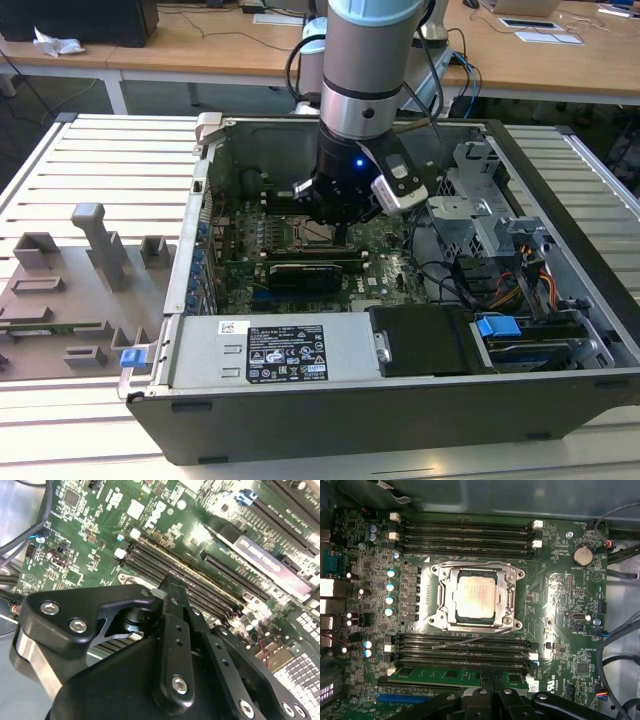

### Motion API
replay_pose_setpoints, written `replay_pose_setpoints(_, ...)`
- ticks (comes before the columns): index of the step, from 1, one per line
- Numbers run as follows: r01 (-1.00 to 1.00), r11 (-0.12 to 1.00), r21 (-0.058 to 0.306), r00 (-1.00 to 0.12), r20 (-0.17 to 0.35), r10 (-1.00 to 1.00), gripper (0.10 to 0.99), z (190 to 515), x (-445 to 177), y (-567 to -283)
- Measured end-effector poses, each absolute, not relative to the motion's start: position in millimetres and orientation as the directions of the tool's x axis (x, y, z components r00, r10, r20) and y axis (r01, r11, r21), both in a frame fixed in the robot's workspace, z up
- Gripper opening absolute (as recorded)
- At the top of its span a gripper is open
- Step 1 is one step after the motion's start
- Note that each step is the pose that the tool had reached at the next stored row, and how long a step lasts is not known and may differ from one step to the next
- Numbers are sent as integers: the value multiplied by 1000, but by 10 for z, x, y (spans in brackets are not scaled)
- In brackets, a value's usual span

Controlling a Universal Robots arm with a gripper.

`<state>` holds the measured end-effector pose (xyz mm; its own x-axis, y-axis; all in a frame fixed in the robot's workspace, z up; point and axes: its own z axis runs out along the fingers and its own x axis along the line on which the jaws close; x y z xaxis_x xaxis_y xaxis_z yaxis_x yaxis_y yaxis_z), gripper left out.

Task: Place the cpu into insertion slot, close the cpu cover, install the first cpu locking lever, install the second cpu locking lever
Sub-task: 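Install the second cpu locking lever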

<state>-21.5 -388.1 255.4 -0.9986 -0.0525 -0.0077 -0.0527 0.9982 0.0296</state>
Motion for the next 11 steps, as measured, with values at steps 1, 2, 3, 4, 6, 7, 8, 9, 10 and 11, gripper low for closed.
replay_pose_setpoints(1, -53, 997, 58, -999, -9, -52, 106, 2553, -216, -3881)
replay_pose_setpoints(2, -53, 995, 83, -999, -10, -52, 106, 2552, -217, -3881)
replay_pose_setpoints(3, -53, 993, 110, -999, -12, -52, 106, 2551, -218, -3881)
replay_pose_setpoints(4, -53, 991, 127, -999, -13, -51, 106, 2547, -220, -3881)
replay_pose_setpoints(6, -53, 990, 131, -999, -13, -51, 106, 2515, -223, -3881)
replay_pose_setpoints(7, -53, 990, 131, -999, -13, -51, 106, 2492, -225, -3881)
replay_pose_setpoints(8, -53, 990, 131, -999, -13, -51, 106, 2470, -226, -3881)
replay_pose_setpoints(9, -52, 990, 131, -999, -13, -51, 106, 2427, -233, -3880)
replay_pose_setpoints(10, -53, 990, 131, -999, -13, -51, 106, 2400, -248, -3880)
replay_pose_setpoints(11, -53, 990, 131, -999, -13, -51, 106, 2386, -262, -3879)
